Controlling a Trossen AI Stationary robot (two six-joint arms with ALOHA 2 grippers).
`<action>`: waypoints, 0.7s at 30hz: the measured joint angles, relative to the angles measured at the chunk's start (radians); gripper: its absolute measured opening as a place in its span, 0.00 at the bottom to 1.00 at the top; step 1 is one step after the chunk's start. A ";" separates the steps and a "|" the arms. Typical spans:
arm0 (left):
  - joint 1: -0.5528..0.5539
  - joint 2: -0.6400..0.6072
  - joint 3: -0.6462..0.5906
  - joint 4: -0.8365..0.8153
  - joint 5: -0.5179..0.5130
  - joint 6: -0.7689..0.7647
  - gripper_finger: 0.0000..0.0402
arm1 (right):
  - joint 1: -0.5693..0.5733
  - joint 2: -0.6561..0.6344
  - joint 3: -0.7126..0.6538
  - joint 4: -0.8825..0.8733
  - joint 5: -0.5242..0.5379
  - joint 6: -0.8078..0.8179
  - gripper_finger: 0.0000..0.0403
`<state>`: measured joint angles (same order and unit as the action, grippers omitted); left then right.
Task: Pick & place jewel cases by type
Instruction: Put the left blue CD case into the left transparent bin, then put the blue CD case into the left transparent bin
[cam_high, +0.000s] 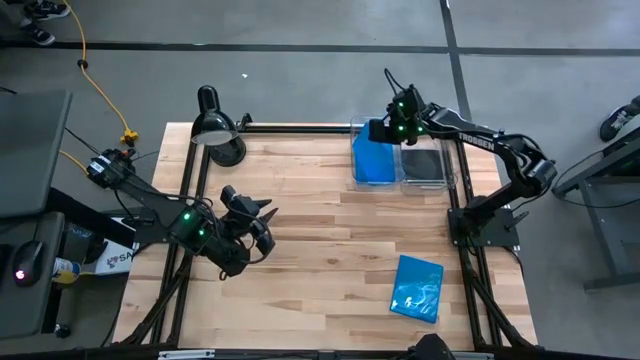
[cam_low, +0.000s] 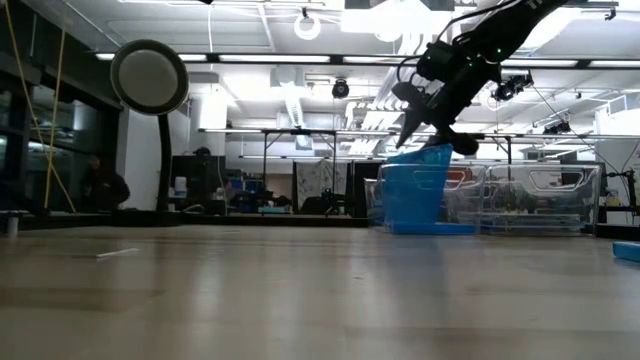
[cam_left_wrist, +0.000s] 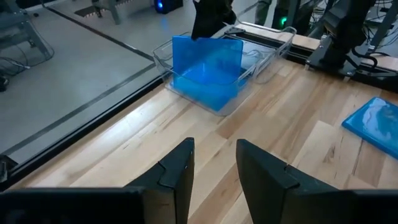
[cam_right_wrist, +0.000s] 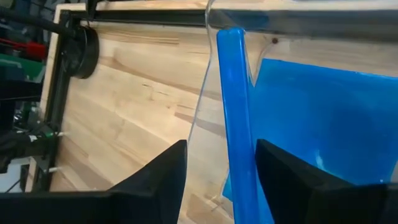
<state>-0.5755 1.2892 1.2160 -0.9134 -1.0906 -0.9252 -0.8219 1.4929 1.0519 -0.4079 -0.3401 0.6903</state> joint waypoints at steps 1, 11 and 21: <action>0.000 0.000 0.000 0.000 -0.001 0.000 0.29 | 0.000 0.000 0.000 -0.007 0.001 -0.001 0.43; 0.000 0.000 0.000 0.023 0.007 0.000 0.29 | -0.028 -0.003 0.000 0.059 0.047 0.008 0.42; 0.000 0.000 0.000 0.046 0.039 0.006 0.29 | -0.106 -0.137 0.000 0.166 -0.025 -0.030 0.42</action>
<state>-0.5755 1.2896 1.2160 -0.8676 -1.0515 -0.9192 -0.9283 1.3560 1.0517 -0.2423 -0.3648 0.6602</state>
